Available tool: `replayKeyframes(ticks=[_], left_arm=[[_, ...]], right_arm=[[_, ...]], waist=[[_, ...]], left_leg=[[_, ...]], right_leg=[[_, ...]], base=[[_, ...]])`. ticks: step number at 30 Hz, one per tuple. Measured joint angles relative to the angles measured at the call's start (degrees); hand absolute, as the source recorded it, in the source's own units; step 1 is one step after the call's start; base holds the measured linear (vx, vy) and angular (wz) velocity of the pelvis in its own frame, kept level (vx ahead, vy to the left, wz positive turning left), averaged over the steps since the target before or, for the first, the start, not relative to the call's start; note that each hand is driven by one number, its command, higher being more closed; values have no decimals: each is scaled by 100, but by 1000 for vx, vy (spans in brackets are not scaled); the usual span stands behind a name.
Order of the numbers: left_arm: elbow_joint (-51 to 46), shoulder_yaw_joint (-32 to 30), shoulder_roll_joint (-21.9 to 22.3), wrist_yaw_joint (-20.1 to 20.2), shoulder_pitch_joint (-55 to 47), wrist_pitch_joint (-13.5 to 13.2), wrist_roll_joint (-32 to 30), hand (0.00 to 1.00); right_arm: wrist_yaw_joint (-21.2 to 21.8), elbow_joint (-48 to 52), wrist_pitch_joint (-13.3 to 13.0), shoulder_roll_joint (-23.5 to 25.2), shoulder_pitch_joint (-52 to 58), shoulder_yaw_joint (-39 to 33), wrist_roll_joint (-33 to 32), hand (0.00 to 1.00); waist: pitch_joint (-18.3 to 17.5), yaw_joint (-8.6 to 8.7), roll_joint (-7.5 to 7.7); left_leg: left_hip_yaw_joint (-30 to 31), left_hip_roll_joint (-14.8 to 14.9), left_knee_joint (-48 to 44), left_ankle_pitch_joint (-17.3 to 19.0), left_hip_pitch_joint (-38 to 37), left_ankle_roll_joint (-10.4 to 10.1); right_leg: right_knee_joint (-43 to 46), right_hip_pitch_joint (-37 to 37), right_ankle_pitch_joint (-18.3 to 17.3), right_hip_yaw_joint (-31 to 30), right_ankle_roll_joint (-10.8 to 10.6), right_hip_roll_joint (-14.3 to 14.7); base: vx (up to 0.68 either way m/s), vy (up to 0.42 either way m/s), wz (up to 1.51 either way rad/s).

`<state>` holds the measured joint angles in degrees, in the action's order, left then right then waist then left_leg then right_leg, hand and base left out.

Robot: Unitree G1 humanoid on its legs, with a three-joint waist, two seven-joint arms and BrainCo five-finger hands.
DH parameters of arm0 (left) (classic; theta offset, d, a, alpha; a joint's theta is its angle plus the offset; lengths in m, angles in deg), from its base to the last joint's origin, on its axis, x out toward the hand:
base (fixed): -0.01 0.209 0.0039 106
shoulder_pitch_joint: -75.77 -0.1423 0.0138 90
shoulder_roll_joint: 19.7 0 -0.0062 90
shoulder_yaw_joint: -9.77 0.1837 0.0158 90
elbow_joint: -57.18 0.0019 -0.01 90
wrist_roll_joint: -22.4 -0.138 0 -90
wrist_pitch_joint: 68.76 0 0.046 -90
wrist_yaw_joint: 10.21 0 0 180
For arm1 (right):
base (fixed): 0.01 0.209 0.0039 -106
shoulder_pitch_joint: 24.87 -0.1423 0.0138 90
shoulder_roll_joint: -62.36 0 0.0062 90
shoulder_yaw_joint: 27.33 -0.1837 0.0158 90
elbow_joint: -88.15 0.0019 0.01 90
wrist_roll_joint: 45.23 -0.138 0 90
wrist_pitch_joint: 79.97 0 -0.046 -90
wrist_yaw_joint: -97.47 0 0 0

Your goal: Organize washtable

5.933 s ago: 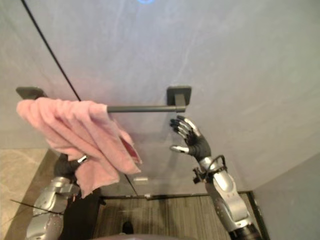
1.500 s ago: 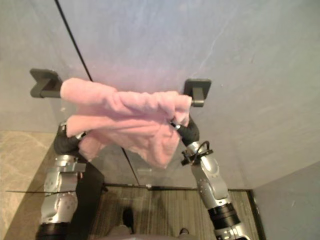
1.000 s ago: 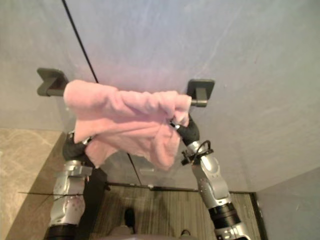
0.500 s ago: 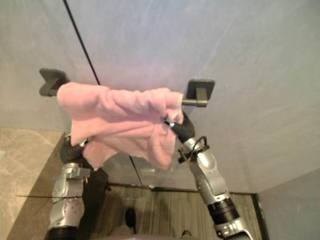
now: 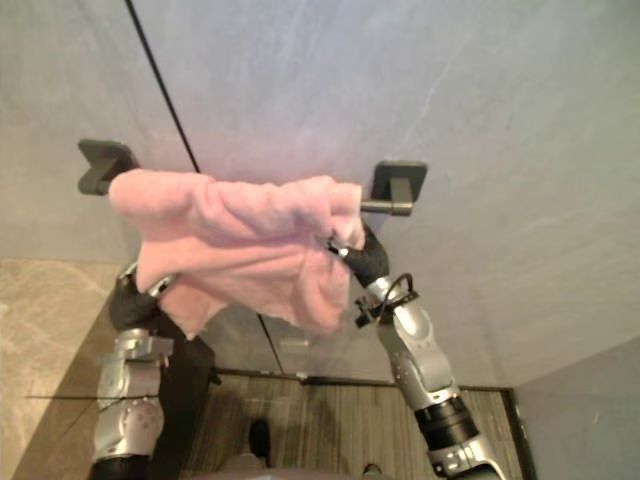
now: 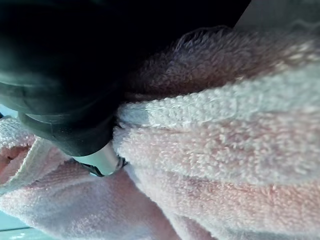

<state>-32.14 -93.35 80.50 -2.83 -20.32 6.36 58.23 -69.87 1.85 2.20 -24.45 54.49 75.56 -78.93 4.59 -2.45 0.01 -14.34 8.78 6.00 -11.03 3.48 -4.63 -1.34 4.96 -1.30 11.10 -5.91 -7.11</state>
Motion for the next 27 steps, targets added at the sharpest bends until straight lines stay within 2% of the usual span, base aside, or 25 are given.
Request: replayKeyframes(ticks=[21,27], left_arm=[[173,-93,-1,-30,-186,1,0,0],[173,-155,-1,-97,-193,0,-2,0]], right_arm=[[-20,-13,1,3,401,-464,-292,0],[-33,-39,1,20,783,-969,-410,0]], waist=[[-135,-5,7],[-139,-3,9]], left_leg=[[2,-1,-1,1,-7,-1],[5,-8,0,2,-9,-3]], right_leg=[[-4,2,-20,4,34,-4],[-2,4,-21,6,34,-10]], base=[[0,0,0],[0,0,0]])
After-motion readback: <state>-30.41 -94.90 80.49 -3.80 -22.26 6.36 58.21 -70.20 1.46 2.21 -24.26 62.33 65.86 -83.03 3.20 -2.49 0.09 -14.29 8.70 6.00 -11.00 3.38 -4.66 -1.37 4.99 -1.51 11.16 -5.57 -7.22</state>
